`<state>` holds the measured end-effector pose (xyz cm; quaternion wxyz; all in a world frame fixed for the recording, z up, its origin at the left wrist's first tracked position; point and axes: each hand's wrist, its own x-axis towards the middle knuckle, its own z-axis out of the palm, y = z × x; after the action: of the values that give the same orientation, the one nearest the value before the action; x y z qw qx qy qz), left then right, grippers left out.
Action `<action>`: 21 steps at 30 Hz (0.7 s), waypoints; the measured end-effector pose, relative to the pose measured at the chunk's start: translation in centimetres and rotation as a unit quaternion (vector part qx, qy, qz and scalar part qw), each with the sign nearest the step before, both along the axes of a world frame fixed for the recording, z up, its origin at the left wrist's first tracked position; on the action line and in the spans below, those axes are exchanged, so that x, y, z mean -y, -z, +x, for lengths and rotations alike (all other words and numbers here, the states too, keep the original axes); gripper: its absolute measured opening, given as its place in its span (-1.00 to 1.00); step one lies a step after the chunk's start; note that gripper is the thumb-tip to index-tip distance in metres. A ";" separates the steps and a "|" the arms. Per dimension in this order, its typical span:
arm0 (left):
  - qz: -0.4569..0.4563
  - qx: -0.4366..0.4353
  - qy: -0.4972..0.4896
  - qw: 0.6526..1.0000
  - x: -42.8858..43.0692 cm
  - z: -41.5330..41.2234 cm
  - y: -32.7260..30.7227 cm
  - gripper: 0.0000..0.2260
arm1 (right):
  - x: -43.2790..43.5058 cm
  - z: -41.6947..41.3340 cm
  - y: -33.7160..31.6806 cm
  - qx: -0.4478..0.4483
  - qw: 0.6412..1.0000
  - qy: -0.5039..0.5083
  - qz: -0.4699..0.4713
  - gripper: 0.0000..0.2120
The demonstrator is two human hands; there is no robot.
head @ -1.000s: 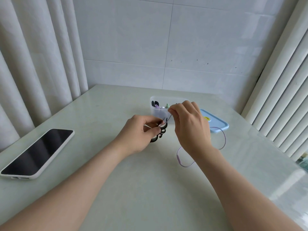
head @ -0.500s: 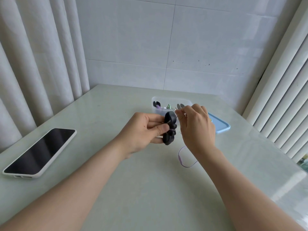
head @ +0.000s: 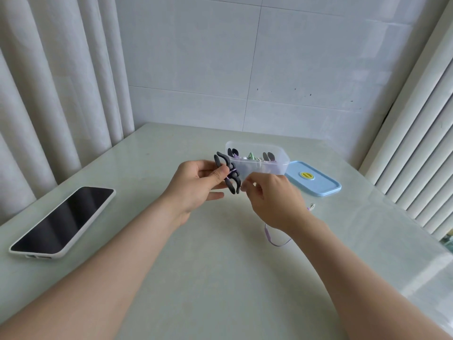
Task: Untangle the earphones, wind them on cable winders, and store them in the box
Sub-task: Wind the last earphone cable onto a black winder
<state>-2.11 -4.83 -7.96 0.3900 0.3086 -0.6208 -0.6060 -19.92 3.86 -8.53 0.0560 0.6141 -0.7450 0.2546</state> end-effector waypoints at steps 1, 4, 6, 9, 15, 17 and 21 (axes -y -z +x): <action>0.009 -0.009 -0.007 1.000 0.1 -0.1 0.0 -0.81 | 0.0 0.1 0.1 0.006 1.000 -0.020 0.005 -0.78; 0.026 -0.025 -0.037 0.999 0.5 -0.4 0.1 -0.77 | -0.1 0.6 -0.1 0.007 0.997 -0.079 0.010 -0.77; 0.028 -0.024 -0.056 0.998 0.6 -0.5 0.3 -0.74 | -0.1 1.0 -0.1 0.001 0.993 -0.121 -0.003 -0.80; 0.017 -0.018 -0.101 0.995 1.0 -0.3 0.5 -0.76 | -0.3 1.5 -0.2 -0.029 0.985 -0.167 -0.034 -0.75; -0.104 0.100 -0.088 0.986 1.7 0.7 1.2 -0.89 | -0.8 1.9 -0.8 -0.071 0.973 -0.067 -0.208 -0.88; -0.076 0.095 -0.024 0.992 1.1 0.5 1.0 -0.86 | -0.7 1.4 -1.0 -0.068 0.968 -0.028 -0.241 -0.90; -0.076 0.092 0.046 0.992 0.2 0.3 0.5 -0.81 | -0.3 0.1 -0.9 -0.046 0.963 -0.002 -0.265 -0.87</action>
<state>-1.78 -5.07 -8.45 0.3258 0.3037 -0.7115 -0.5435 -19.81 4.15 -7.62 0.2502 0.5895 -0.6465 0.4147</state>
